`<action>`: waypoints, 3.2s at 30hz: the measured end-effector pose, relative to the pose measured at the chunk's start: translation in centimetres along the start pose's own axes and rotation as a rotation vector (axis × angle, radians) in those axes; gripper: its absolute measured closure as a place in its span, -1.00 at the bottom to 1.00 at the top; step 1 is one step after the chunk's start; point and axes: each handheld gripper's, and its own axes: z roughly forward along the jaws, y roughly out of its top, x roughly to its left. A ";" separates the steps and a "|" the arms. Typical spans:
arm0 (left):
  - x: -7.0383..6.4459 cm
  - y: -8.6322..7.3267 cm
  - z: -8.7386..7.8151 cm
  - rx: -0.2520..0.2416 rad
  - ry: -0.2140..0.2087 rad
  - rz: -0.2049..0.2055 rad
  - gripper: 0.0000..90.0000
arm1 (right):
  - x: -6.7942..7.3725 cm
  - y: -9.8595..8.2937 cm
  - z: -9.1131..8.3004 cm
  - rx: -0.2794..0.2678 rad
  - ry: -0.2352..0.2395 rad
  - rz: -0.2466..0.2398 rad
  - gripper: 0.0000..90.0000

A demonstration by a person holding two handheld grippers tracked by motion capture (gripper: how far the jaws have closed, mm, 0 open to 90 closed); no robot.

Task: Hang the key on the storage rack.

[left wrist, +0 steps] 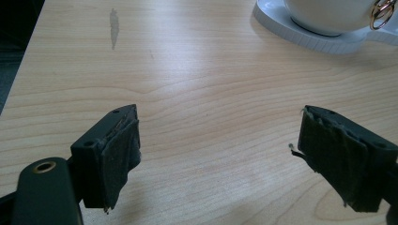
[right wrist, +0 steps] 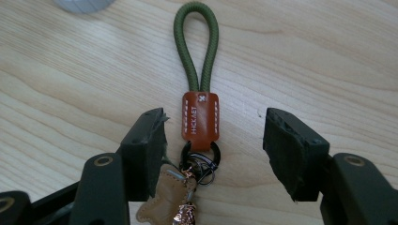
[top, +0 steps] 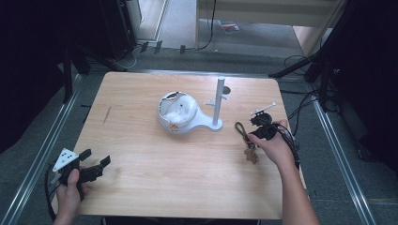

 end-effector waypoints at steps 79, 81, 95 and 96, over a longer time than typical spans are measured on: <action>0.0 0.0 0.0 0.005 0.000 -0.006 -0.69 | 1.7 -3.8 -4.7 -0.414 0.053 0.125 0.53; 0.0 0.0 0.0 0.004 0.000 -0.007 -0.69 | 2.0 -3.8 -5.2 -0.434 0.053 0.124 0.53; 0.0 0.0 0.0 0.005 0.000 -0.006 -0.69 | 3.9 -3.7 -8.8 -0.579 0.073 0.094 0.53; 0.0 0.0 0.0 0.005 0.001 -0.006 -0.69 | 4.0 -3.8 -9.1 -0.589 0.073 0.097 0.53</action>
